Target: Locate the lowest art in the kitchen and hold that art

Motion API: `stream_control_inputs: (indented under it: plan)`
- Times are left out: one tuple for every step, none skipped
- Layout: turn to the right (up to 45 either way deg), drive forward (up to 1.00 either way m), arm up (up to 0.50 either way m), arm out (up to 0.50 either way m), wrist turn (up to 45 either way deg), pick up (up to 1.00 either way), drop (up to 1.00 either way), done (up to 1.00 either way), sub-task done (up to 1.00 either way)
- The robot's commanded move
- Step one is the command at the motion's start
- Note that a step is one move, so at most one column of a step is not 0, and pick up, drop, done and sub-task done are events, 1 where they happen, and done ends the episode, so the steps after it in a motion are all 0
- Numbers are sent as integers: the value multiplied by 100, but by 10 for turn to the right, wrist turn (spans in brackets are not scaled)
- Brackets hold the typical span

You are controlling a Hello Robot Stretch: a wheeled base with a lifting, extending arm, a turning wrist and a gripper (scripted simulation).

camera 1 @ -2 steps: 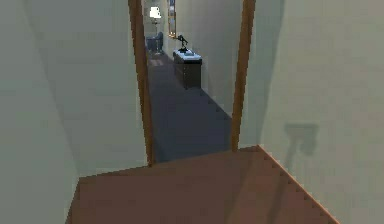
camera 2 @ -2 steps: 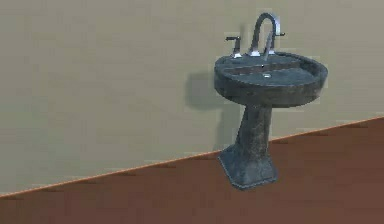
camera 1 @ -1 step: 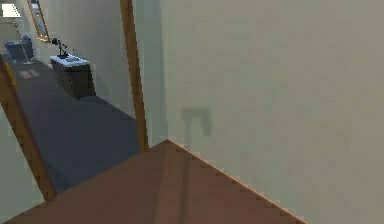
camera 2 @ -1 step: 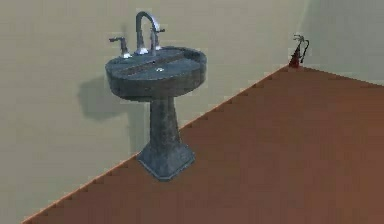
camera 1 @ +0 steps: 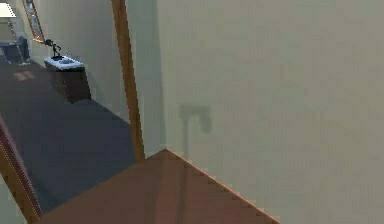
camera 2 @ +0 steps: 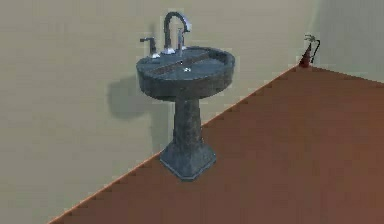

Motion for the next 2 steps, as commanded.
stream_control_inputs:
  plan:
    - [-300, 0, 0, 0, 0, 0, 0, 0, 0]
    - [0, 100, 0, 0, 0, 0, 0, 0, 0]
